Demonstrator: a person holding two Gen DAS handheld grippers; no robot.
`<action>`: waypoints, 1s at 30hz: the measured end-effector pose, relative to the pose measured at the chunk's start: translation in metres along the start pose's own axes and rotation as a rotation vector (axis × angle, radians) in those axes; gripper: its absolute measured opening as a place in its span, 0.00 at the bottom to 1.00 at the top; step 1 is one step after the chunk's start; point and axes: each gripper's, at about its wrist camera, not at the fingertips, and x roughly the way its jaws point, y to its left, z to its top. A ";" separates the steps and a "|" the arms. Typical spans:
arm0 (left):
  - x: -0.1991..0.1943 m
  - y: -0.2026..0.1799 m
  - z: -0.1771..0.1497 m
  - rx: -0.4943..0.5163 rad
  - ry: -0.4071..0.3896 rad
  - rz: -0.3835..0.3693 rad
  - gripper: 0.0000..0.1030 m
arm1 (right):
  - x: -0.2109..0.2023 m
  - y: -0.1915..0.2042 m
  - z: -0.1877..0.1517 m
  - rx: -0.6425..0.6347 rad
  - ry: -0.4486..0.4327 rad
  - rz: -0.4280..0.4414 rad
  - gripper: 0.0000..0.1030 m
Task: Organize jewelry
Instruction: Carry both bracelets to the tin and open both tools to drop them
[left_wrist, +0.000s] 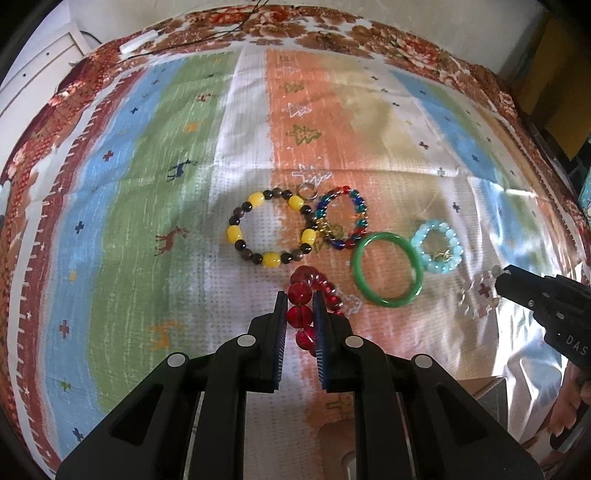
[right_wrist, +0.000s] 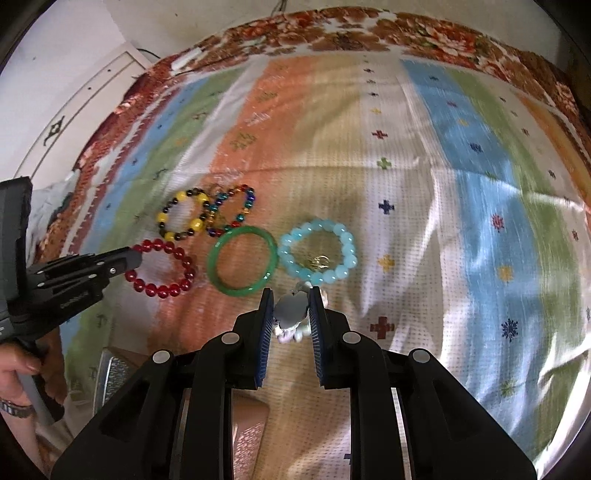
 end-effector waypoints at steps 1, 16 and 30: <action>-0.003 -0.001 0.000 -0.002 -0.009 0.005 0.13 | -0.002 0.001 0.000 -0.009 -0.006 0.012 0.19; -0.053 -0.012 -0.009 0.007 -0.125 -0.047 0.13 | -0.028 0.026 -0.007 -0.103 -0.099 -0.038 0.19; -0.093 -0.015 -0.021 -0.005 -0.239 -0.039 0.13 | -0.068 0.039 -0.022 -0.137 -0.208 0.001 0.19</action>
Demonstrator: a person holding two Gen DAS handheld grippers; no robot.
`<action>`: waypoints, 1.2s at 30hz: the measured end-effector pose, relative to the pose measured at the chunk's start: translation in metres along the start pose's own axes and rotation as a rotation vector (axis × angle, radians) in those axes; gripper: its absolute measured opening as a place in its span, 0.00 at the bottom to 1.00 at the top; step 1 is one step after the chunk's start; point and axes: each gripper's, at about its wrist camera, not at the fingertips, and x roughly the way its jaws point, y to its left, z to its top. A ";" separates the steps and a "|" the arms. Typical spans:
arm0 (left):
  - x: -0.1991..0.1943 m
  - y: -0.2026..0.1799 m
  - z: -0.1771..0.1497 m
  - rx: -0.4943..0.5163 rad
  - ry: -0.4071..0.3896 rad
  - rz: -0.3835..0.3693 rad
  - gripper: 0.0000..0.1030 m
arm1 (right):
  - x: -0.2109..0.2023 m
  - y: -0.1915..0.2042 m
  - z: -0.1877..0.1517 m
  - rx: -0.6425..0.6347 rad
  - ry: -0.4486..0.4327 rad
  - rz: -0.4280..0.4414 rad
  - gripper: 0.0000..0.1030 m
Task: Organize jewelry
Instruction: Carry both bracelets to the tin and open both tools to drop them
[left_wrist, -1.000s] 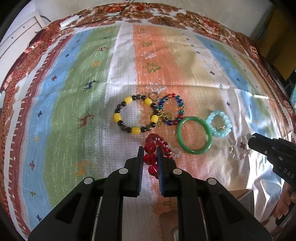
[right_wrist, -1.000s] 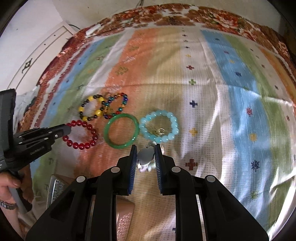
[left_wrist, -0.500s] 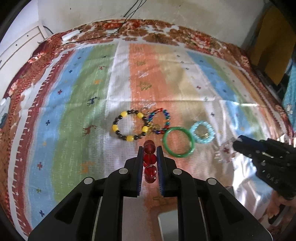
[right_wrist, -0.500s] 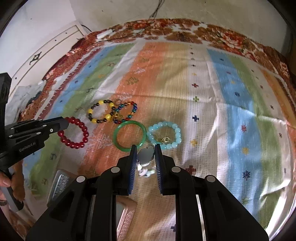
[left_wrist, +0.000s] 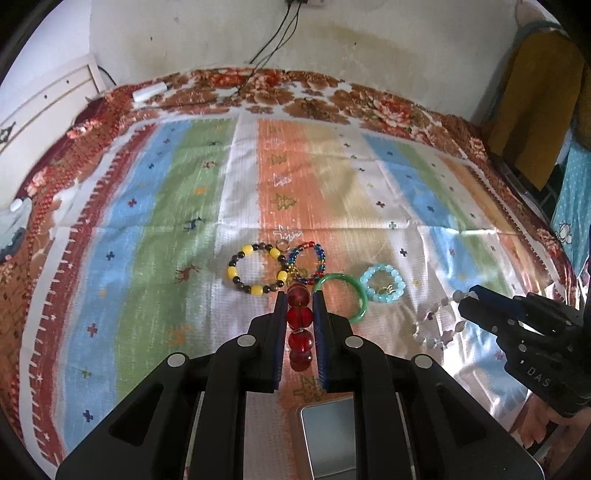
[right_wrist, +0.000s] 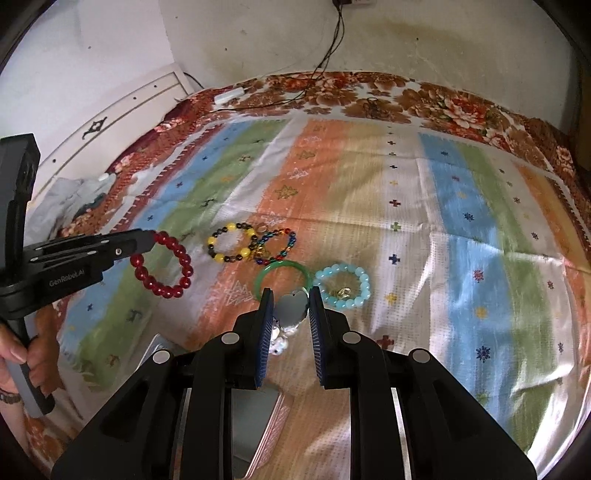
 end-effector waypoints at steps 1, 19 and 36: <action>-0.004 -0.002 -0.001 0.010 -0.012 0.007 0.13 | -0.002 0.001 -0.001 -0.003 -0.007 0.002 0.19; -0.044 -0.042 -0.032 0.127 -0.118 -0.006 0.13 | -0.036 0.006 -0.015 0.027 -0.068 0.072 0.19; -0.057 -0.057 -0.066 0.178 -0.126 -0.056 0.13 | -0.043 0.031 -0.051 -0.022 -0.034 0.122 0.19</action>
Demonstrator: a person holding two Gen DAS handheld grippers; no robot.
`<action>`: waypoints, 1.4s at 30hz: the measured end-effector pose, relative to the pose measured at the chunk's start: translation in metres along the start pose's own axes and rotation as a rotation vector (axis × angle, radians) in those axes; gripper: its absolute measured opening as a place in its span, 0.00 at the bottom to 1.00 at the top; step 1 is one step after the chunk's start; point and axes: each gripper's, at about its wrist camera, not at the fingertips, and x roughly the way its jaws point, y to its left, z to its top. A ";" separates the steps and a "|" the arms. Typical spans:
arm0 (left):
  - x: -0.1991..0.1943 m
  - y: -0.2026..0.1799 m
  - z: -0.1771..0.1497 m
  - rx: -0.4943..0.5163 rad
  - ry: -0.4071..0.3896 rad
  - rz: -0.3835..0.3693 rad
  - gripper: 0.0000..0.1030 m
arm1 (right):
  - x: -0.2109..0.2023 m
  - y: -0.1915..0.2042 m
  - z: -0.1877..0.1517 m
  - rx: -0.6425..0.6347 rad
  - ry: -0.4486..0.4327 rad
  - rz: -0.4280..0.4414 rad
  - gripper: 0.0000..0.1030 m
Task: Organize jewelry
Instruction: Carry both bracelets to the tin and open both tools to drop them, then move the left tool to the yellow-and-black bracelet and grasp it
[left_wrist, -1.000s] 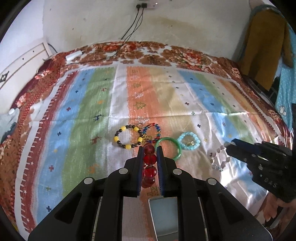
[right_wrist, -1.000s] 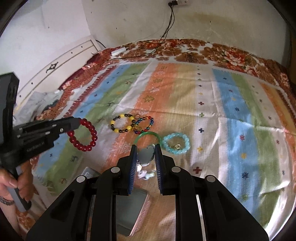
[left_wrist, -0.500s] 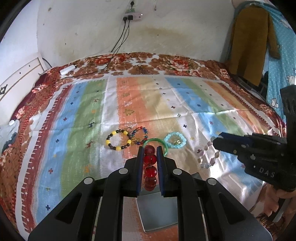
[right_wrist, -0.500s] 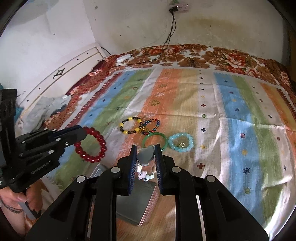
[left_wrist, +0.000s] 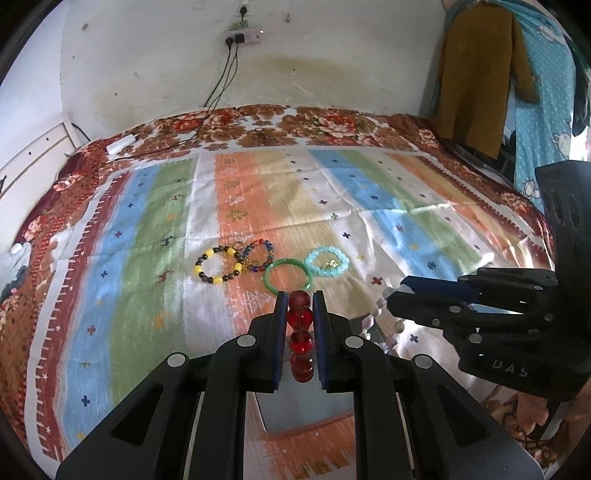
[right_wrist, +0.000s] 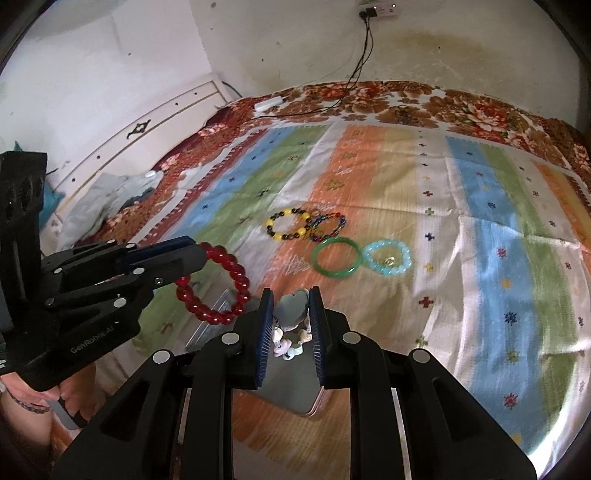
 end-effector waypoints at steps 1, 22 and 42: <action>0.000 0.000 -0.001 -0.002 -0.001 0.003 0.13 | 0.001 0.001 -0.001 -0.003 0.005 0.000 0.19; 0.016 0.041 0.008 -0.098 0.026 0.106 0.42 | 0.017 -0.032 0.005 0.094 0.024 -0.065 0.46; 0.074 0.069 0.033 -0.097 0.139 0.227 0.49 | 0.049 -0.060 0.031 0.106 0.095 -0.127 0.53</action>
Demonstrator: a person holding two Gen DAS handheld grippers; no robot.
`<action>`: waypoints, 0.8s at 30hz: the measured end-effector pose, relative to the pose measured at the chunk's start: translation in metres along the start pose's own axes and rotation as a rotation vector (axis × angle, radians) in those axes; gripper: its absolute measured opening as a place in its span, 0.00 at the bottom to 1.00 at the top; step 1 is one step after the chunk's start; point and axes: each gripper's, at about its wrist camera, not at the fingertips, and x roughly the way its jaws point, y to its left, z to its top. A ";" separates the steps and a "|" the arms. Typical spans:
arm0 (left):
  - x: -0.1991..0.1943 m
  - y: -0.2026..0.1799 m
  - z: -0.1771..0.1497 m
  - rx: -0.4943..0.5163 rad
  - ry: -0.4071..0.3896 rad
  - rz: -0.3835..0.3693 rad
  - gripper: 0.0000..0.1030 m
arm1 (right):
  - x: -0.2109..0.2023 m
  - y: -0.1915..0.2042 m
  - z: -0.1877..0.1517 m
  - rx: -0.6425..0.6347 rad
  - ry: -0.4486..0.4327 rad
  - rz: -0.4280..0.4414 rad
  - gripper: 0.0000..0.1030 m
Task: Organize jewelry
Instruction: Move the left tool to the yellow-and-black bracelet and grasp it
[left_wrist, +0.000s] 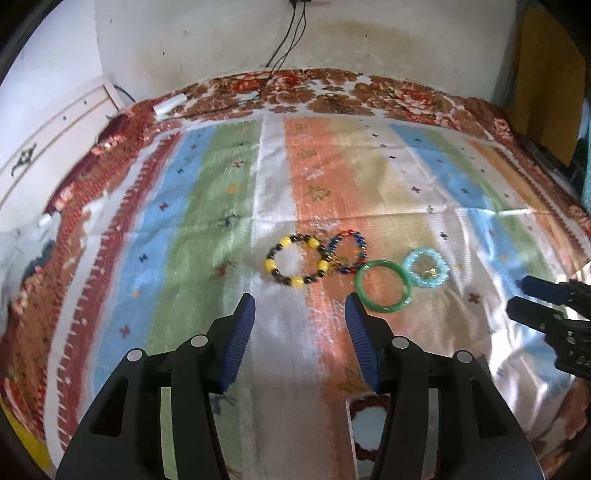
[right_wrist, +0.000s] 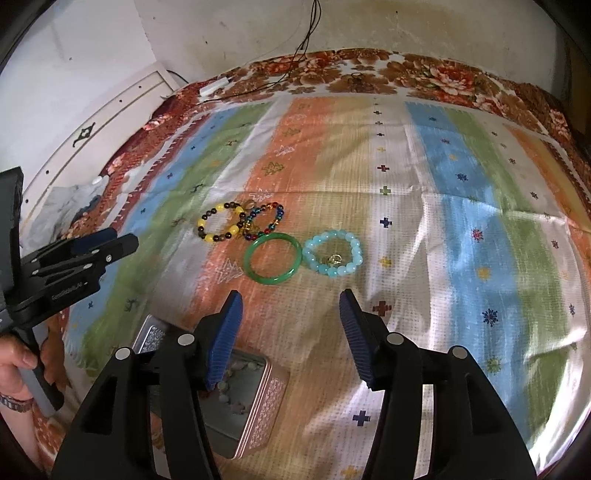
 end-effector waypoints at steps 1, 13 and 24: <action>0.002 0.000 0.002 0.004 0.001 0.004 0.49 | 0.001 0.001 0.001 -0.006 0.000 -0.007 0.53; 0.023 0.001 0.014 0.007 0.037 0.002 0.51 | 0.020 -0.012 0.020 0.018 0.025 -0.052 0.53; 0.049 0.006 0.023 -0.018 0.093 -0.012 0.52 | 0.042 -0.028 0.029 0.064 0.088 -0.051 0.53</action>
